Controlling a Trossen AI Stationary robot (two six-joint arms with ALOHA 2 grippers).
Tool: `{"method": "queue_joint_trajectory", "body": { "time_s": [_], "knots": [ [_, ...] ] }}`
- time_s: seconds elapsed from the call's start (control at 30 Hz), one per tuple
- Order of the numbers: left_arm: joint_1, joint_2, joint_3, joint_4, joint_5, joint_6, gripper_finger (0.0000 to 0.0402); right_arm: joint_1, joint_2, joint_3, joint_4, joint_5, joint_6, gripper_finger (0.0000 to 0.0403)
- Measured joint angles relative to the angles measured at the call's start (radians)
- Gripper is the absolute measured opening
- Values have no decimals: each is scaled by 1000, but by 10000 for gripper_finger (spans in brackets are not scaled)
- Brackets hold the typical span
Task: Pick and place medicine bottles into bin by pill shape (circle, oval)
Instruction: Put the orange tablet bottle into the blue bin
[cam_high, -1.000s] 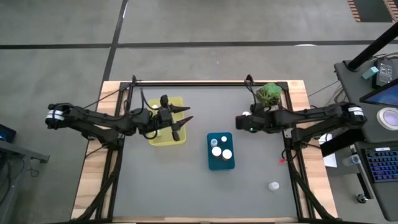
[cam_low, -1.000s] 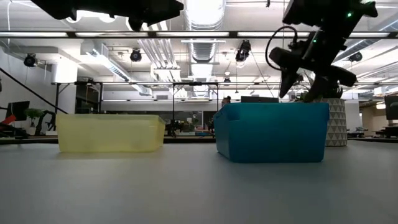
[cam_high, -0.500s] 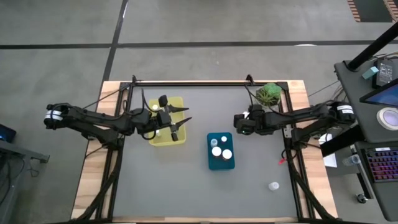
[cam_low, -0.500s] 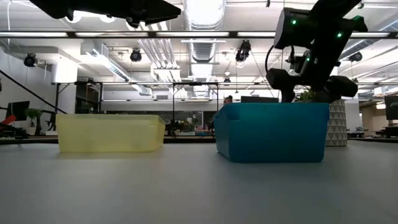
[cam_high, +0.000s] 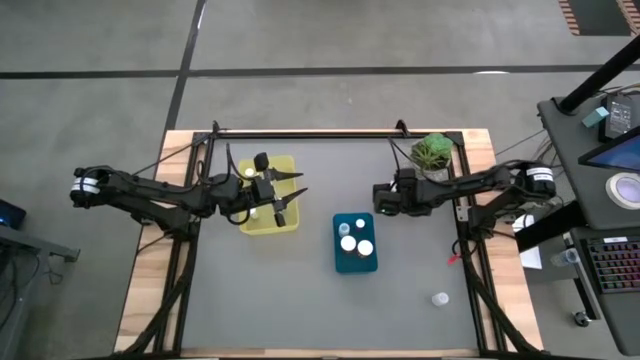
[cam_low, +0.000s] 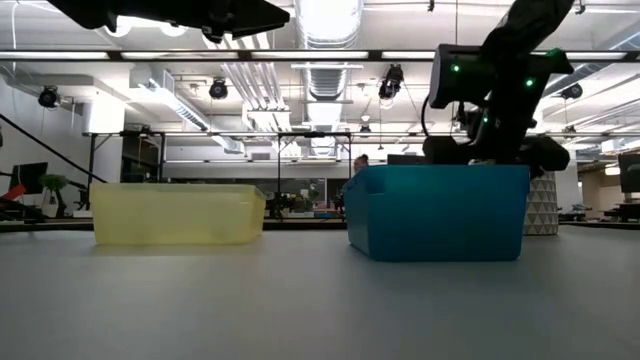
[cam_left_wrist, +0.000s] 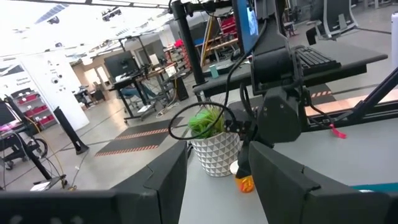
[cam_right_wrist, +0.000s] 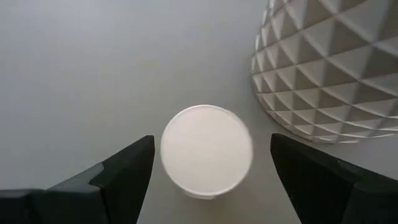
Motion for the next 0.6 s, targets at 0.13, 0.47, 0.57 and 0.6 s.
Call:
{"method": "queue_joint_trajectory", "body": {
  "time_s": [0.13, 0.47, 0.57, 0.6],
  "knots": [
    [0, 0, 0, 0, 0, 0, 157, 0, 30, 0, 37, 12, -19, 306],
    [0, 0, 0, -6, 0, 6, 157, 0, 44, 0, 69, 26, -28, 288],
    [0, 0, 0, -6, 0, 6, 157, 0, 44, 0, 70, 26, -29, 263],
    [0, 0, 0, -6, 0, 6, 157, 0, 44, 0, 71, 26, -29, 254]
  ]
}}
